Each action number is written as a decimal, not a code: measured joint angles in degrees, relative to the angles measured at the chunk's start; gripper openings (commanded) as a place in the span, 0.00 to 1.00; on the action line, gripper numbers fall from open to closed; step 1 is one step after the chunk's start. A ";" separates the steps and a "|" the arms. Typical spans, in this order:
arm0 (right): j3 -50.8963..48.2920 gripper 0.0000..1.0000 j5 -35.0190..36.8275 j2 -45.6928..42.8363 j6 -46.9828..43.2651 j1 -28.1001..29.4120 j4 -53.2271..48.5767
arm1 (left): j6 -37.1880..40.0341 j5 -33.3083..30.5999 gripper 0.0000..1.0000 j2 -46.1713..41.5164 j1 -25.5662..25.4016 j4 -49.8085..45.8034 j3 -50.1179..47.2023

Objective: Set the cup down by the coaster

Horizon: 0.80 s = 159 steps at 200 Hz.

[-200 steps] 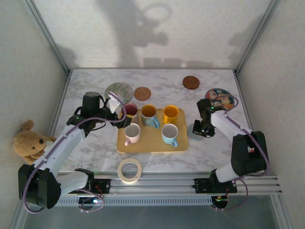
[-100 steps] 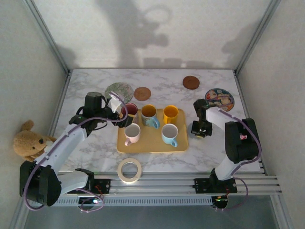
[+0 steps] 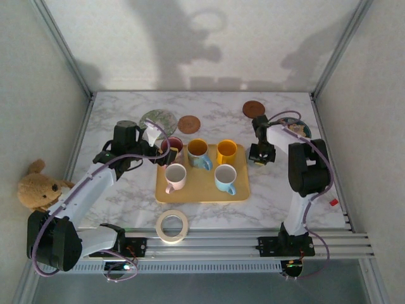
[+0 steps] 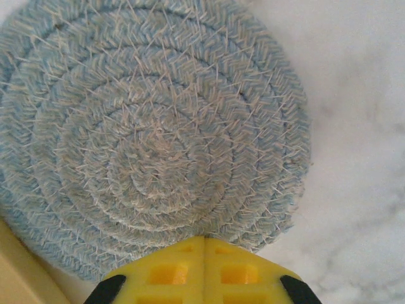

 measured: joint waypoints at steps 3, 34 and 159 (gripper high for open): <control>0.76 0.00 0.07 0.50 0.00 -0.02 -0.11 | -0.04 -0.09 1.00 0.02 0.00 0.00 0.11; 8.00 0.00 0.46 5.42 -2.01 -0.17 -1.05 | -1.55 -0.48 1.00 0.35 0.00 0.00 0.98; 30.16 0.00 -9.55 19.50 -9.07 -0.20 -1.38 | -6.84 -3.61 1.00 3.76 -0.15 4.02 2.47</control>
